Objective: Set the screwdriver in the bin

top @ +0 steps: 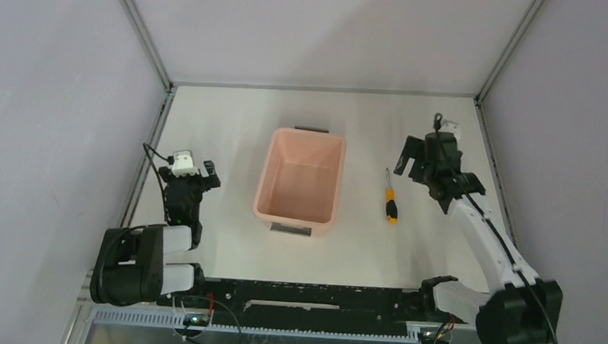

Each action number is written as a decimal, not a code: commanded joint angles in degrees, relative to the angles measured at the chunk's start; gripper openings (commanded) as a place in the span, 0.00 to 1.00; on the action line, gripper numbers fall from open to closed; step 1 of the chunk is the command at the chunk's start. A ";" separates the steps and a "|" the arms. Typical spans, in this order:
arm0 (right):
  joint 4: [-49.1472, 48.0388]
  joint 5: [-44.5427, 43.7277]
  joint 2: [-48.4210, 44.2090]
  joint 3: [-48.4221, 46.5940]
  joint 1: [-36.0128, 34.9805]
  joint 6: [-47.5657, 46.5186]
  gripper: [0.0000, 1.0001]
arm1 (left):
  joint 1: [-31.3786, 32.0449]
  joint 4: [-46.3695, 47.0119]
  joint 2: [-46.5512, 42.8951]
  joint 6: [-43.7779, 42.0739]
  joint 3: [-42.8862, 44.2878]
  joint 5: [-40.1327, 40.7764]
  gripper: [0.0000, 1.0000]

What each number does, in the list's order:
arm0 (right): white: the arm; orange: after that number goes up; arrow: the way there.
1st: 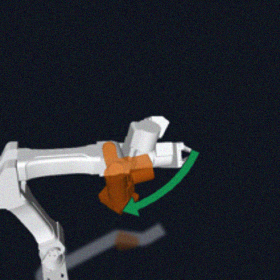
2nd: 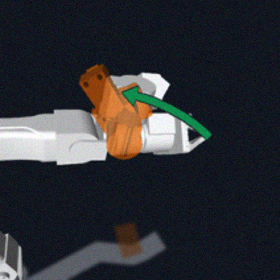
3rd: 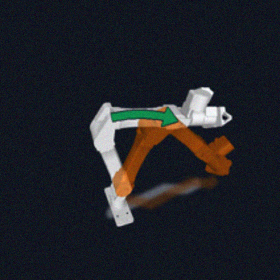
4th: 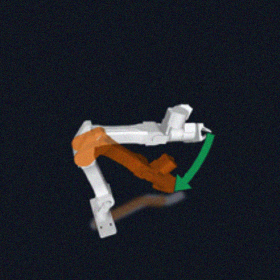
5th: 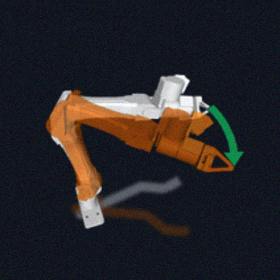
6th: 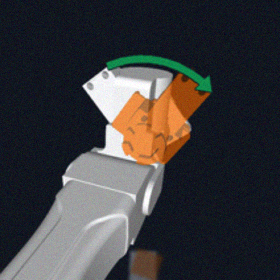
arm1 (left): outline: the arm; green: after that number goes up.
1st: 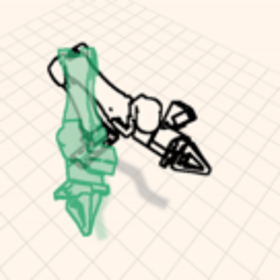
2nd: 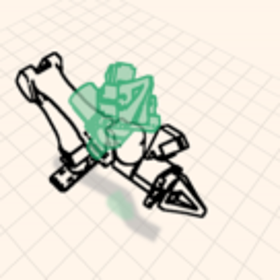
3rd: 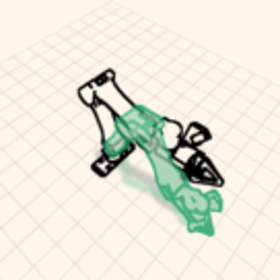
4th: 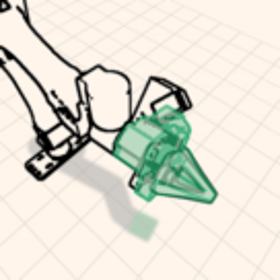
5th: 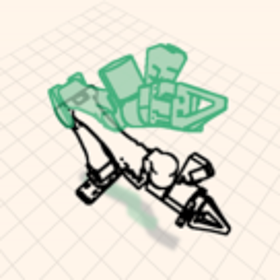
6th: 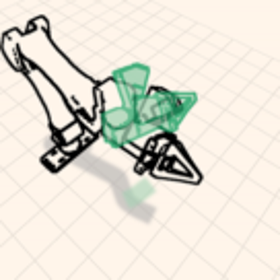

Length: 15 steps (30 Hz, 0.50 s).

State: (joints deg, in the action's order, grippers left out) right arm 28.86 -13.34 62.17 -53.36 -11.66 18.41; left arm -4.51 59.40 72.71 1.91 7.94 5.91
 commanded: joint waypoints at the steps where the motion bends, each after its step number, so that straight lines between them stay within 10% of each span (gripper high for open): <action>1: 6.54 5.15 8.15 -0.26 -0.42 1.29 1.00 | 0.29 1.99 -0.73 -0.95 2.67 0.56 1.00; 15: 3.54 6.64 28.68 2.49 -4.99 6.85 0.84 | 0.26 2.04 -0.65 -0.95 2.67 0.58 1.00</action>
State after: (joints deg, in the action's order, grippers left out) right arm 33.50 -7.77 88.64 -51.44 -16.10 21.45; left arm -4.51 59.40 72.71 1.91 7.94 5.91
